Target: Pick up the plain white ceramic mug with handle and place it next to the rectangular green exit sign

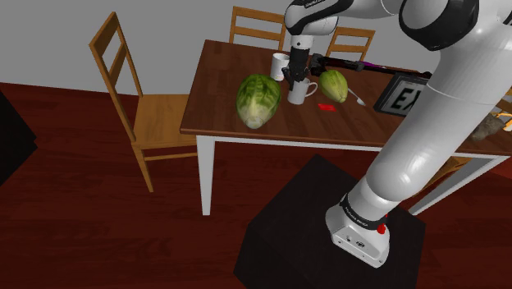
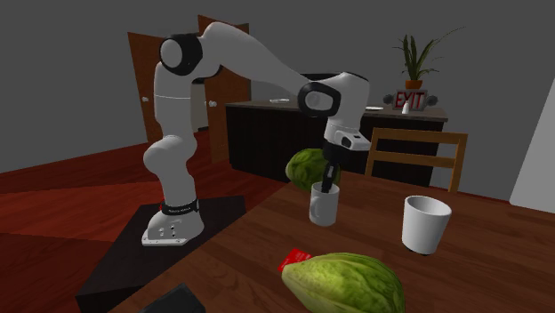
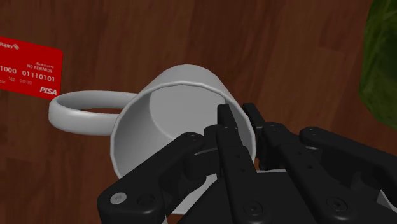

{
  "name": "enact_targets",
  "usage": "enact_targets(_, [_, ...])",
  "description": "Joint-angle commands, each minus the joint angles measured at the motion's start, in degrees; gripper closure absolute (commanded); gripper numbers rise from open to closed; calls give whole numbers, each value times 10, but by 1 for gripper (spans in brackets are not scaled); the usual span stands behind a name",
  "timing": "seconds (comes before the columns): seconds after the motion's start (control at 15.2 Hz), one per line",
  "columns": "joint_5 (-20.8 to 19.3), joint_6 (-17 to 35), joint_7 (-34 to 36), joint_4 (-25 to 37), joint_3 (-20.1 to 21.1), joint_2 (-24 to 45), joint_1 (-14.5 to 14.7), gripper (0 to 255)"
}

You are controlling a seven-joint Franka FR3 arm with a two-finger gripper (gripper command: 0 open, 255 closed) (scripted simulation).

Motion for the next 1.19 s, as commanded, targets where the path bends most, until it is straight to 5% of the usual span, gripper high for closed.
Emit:
enact_targets(0.0, [-1, -14, 1, 9, 0, -5, 0, 255])
enact_targets(1.12, [-9, -139, 5, 109, -1, -31, 2, 255])
